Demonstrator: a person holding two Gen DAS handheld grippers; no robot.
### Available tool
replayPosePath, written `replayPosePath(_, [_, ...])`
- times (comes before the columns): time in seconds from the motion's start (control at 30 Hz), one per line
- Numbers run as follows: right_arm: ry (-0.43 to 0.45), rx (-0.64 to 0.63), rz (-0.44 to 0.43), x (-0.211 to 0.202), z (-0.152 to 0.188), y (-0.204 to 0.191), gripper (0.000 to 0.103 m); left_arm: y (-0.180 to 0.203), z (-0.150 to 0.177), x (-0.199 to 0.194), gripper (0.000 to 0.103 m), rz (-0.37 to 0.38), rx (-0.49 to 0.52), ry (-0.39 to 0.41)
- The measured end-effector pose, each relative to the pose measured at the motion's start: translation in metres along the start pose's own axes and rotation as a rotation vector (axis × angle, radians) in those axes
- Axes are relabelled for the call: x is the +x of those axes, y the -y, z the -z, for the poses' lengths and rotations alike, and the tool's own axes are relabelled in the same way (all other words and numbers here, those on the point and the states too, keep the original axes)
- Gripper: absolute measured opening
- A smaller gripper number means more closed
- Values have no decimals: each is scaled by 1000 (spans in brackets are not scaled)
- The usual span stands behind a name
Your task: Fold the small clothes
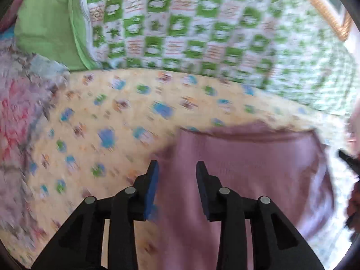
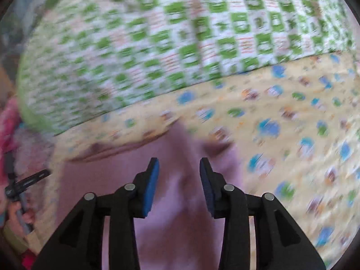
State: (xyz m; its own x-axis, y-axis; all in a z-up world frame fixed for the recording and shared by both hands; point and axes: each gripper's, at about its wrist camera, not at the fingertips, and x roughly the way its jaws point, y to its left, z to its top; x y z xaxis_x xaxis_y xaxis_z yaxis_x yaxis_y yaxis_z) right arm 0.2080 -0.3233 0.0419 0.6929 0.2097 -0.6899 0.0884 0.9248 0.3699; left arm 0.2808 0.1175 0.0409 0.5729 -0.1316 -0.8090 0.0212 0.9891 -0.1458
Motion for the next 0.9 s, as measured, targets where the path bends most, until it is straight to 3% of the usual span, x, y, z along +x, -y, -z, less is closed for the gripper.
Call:
replayPosePath(0.17, [-125,-62,-53,6,53,-26,40,39,56,-21,39,207,51,-91])
replayPosePath(0.3, [-172,13,2,12,78,-2,41,85,103,-5,39,254,176,-171])
replayPosePath(0.33, [-174,21,53,10,80,8,41,94,110,-2,41,239,213,-177])
replayPosePath(0.4, [-169,80,129,5,83,36,39,99,125,13,41,124,255,-203])
replayPosePath(0.5, [-141,222,257,-12,83,82,37,67,124,26,37,38,171,-191])
replayPosePath(0.53, [-139,265,306,-18,83,92,41,52,120,26,28,20,129,-189])
replayPosePath(0.57, [-121,312,295,-28,83,99,43,34,115,22,21,30,69,-191])
replayPosePath(0.6, [-97,335,259,-37,78,98,43,25,111,16,21,28,40,-183])
replayPosePath(0.73, [-27,154,73,-48,65,34,43,6,103,-25,45,-8,-13,-109])
replayPosePath(0.8, [-84,6,-71,-27,63,-16,46,7,109,-43,46,48,-67,-95])
replayPosePath(0.9, [-255,-197,-263,26,67,-86,48,28,121,-46,46,122,-69,-124])
